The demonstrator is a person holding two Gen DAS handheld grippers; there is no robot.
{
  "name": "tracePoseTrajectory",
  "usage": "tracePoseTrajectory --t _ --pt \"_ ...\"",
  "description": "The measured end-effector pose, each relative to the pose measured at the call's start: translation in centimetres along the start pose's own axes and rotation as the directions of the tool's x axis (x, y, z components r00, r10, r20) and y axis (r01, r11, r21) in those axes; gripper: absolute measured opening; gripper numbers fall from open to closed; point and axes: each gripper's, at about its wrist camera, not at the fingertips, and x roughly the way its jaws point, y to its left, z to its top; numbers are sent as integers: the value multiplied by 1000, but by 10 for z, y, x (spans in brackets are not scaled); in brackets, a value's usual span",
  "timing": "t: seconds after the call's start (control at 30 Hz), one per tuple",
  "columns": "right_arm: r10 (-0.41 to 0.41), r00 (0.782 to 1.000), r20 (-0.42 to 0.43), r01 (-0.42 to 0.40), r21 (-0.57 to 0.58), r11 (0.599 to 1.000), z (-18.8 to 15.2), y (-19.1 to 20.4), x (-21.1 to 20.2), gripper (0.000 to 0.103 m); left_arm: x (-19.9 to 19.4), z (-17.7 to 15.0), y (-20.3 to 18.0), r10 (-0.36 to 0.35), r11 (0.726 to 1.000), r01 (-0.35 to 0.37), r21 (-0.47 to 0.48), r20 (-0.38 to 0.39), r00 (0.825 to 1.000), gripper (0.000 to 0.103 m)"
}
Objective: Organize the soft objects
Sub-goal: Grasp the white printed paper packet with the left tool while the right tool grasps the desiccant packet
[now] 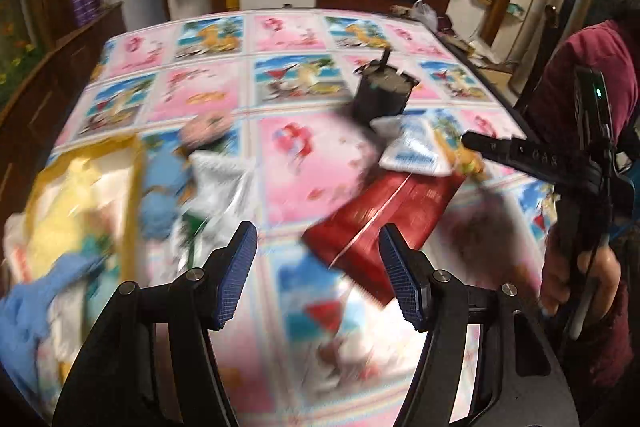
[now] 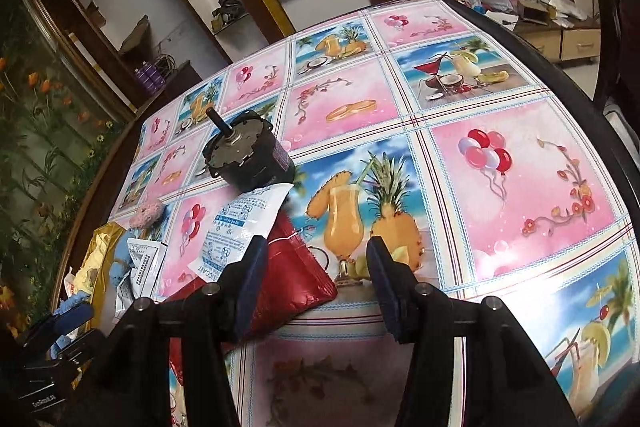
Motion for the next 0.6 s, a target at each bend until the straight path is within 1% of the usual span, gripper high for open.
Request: tracePoseTrajectory --t 0.07,0.1,0.13,0.17,0.2,0.27,0.3,0.33,0.37,0.4,0.43,0.47,0.5,0.53,0.57,0.6 --pt "15 1000 15 -15 18 1000 1 -4 -4 51 10 15 6 36 999 -35 -27 28 999 64" --pt "18 1000 17 -18 22 1000 1 -4 -5 52 15 23 12 69 997 -67 -35 39 997 64" --pt "22 1000 14 -22 23 999 1 -3 -4 55 22 30 19 112 993 -111 -39 36 993 64" --pt "26 1000 6 -26 23 999 0 -3 -2 56 30 36 26 150 988 -150 -37 20 988 64" --pt "29 1000 -7 -29 19 999 -1 -2 1 56 40 41 33 189 982 -189 -23 -12 982 64" --pt "29 999 -27 -29 -1 1000 -2 3 4 56 56 39 43 233 972 -234 -1 -71 970 64" --pt "28 999 -28 -29 -12 1000 -2 5 5 56 66 36 46 225 974 -225 7 -109 968 64" --pt "29 999 -26 -29 -24 999 -3 8 5 56 76 30 47 181 983 -181 14 -165 969 64" --pt "27 999 -23 -28 -42 999 -3 12 5 56 84 25 46 121 993 -121 12 -211 970 64" --pt "22 1000 -19 -23 -52 998 -3 13 5 56 82 22 41 97 995 -93 29 -202 975 64" --pt "16 1000 -14 -16 -59 998 -4 14 4 56 79 20 36 44 999 -37 37 -202 978 64" --pt "13 1000 -13 -14 -60 998 -4 14 4 56 74 19 35 -46 999 50 13 -211 976 63" --pt "14 1000 -15 -15 -57 998 -4 13 5 56 67 18 36 -135 991 134 -18 -206 969 63" --pt "12 1000 -17 -13 -50 999 -4 11 6 56 59 19 37 -188 982 184 -37 -185 965 63" --pt "10 1000 -20 -11 -42 999 -4 9 6 56 51 21 39 -185 983 181 -41 -156 970 63" --pt "9 1000 -26 -10 -33 999 -4 7 8 56 46 23 40 -149 989 144 -42 -132 980 63"
